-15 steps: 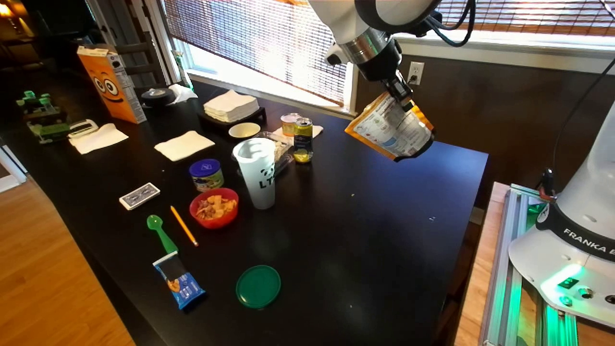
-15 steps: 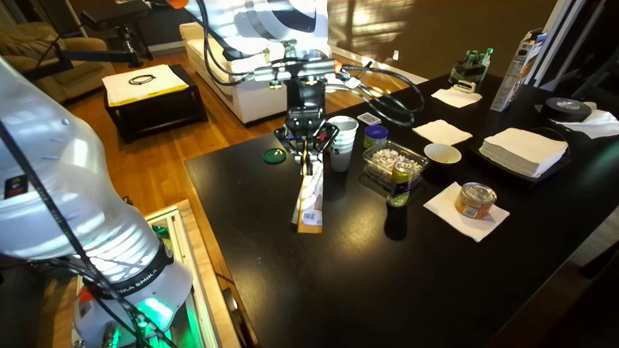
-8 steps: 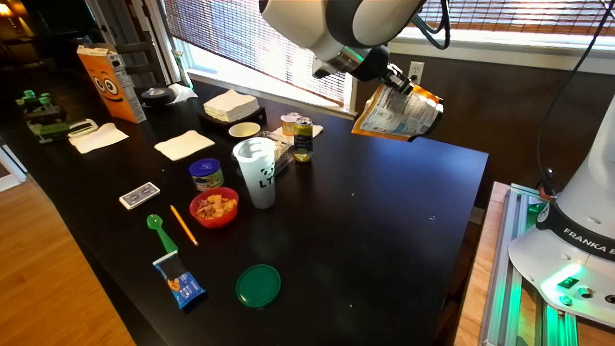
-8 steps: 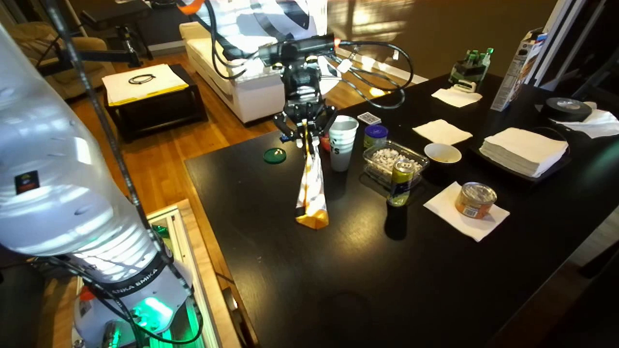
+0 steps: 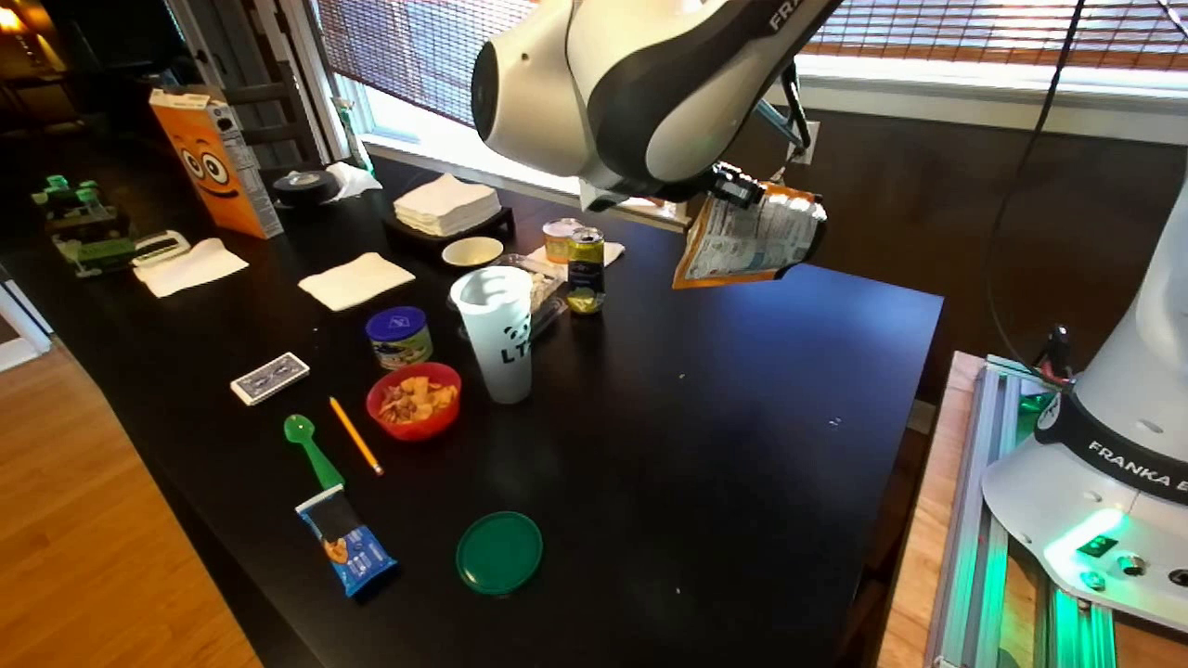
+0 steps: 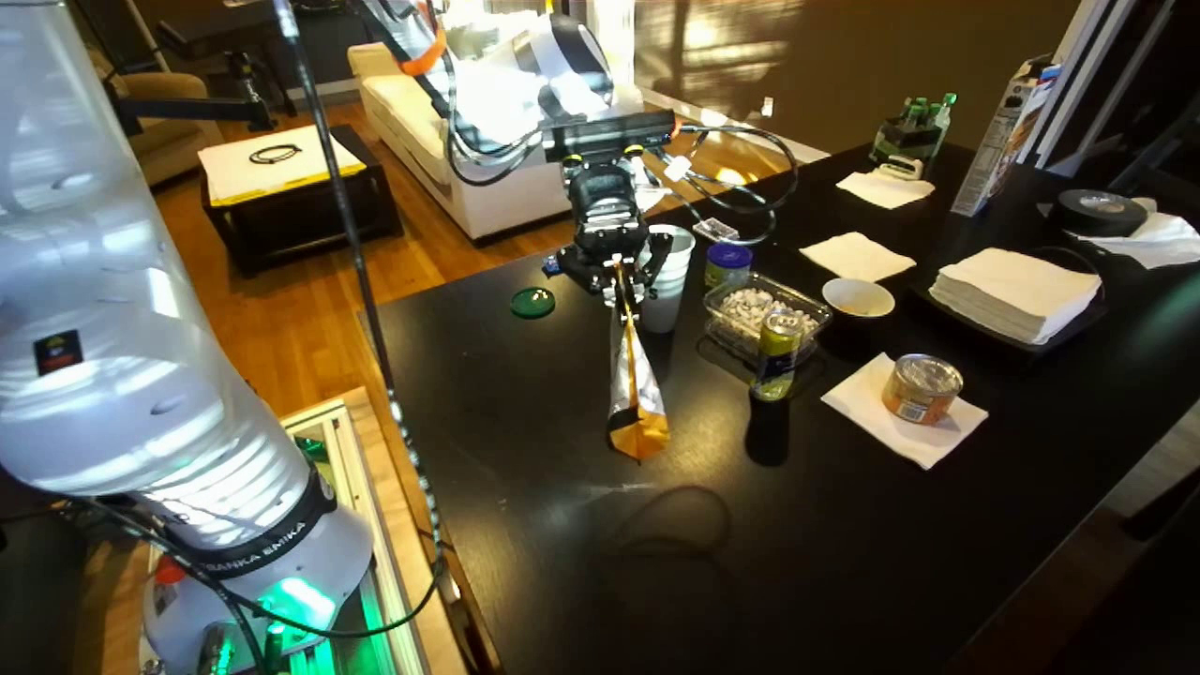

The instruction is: Pour the contents out of the white packet

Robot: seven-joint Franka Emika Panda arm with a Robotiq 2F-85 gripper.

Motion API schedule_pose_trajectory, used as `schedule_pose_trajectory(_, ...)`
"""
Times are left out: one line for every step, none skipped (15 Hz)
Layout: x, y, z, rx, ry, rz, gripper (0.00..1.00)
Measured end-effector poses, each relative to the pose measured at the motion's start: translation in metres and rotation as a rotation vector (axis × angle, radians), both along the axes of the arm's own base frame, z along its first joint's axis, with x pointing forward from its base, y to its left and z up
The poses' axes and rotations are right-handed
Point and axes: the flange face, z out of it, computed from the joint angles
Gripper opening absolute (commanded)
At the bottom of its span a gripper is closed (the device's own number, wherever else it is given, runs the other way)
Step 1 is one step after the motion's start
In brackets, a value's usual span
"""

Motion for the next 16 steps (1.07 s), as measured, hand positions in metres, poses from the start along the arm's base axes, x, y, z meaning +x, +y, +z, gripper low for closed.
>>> schedule_pose_trajectory(0.001,0.000,0.001,0.000,0.000,0.000,0.02)
schedule_pose_trajectory(-0.001,0.000,0.003,-0.017,0.020,0.001,0.02)
schedule_pose_trajectory(-0.004,0.001,0.004,-0.051,0.051,-0.003,0.02)
schedule_pose_trajectory(-0.007,0.006,0.005,-0.086,0.083,-0.002,0.02)
schedule_pose_trajectory(-0.008,0.013,0.007,-0.120,0.113,0.001,0.02)
schedule_pose_trajectory(-0.009,0.022,0.007,-0.153,0.141,0.011,0.02)
schedule_pose_trajectory(-0.009,0.031,0.006,-0.185,0.168,0.029,0.02)
schedule_pose_trajectory(-0.008,0.040,0.005,-0.216,0.196,0.053,0.02)
schedule_pose_trajectory(-0.006,0.049,0.003,-0.244,0.220,0.084,0.02)
schedule_pose_trajectory(-0.003,0.057,-0.001,-0.265,0.236,0.129,0.02)
schedule_pose_trajectory(0.001,0.063,-0.005,-0.285,0.245,0.180,0.02)
schedule_pose_trajectory(0.005,0.069,-0.012,-0.297,0.248,0.236,0.02)
schedule_pose_trajectory(0.010,0.073,-0.019,-0.292,0.243,0.294,0.02)
schedule_pose_trajectory(0.015,0.077,-0.027,-0.276,0.243,0.349,0.02)
schedule_pose_trajectory(0.019,0.079,-0.036,-0.255,0.246,0.405,0.02)
schedule_pose_trajectory(0.023,0.080,-0.044,-0.236,0.253,0.451,0.02)
